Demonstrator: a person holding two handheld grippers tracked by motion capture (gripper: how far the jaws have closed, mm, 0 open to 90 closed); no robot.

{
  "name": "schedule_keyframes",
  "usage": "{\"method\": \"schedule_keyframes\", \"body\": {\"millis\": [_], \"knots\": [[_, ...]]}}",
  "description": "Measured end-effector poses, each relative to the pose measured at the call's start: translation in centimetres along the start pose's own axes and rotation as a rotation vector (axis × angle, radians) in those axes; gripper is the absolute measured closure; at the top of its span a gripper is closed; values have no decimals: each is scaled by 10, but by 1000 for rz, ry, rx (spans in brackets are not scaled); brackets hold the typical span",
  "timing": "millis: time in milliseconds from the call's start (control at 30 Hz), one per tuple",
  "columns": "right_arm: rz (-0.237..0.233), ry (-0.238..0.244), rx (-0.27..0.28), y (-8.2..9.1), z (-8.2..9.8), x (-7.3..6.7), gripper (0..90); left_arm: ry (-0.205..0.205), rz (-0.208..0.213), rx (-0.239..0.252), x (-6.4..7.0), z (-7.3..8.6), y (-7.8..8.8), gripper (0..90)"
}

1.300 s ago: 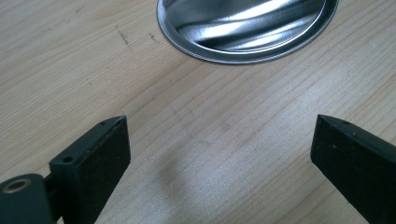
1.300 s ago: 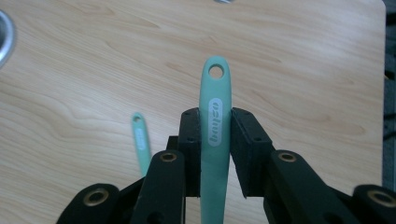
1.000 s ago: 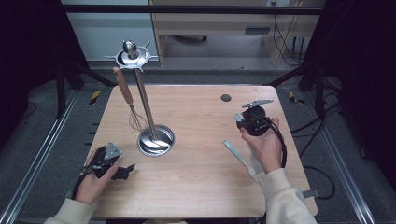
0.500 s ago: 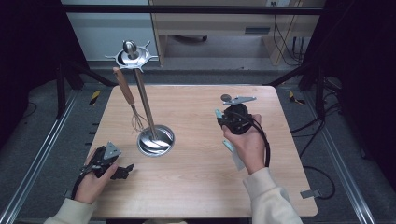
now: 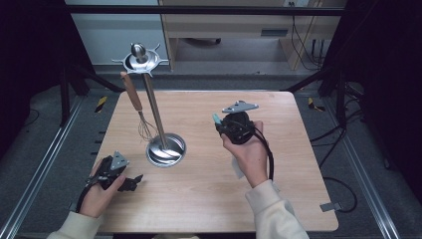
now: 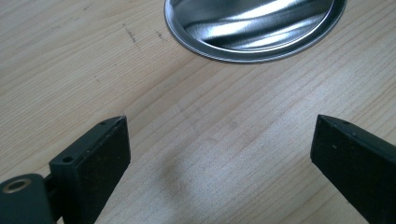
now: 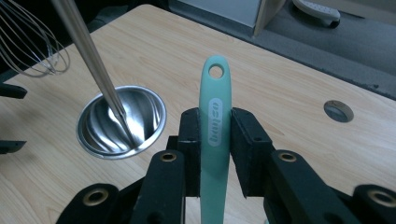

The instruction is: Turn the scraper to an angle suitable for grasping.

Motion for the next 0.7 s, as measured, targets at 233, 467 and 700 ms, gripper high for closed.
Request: {"method": "schedule_keyframes", "body": {"millis": [233,467,700], "knots": [[-24,22,43,1,-9,-18,745,-1,0,2,0,0,0,44],[-51,36,91,5,-19,-33,745,-2,1,2,0,-1,0,44],[-76,68,167,18,-36,-55,744,1,0,5,0,-1,1,44]]}}
Point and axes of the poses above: each handheld gripper's, and its own axes: y roughly backward along the jaws, z roughly out of its underside, x roughly to its right, the point moved 5 cm from there along -y, roughly forward along the jaws, and after that the axes turned 13 degrees about -x, right-handed, at the moved point
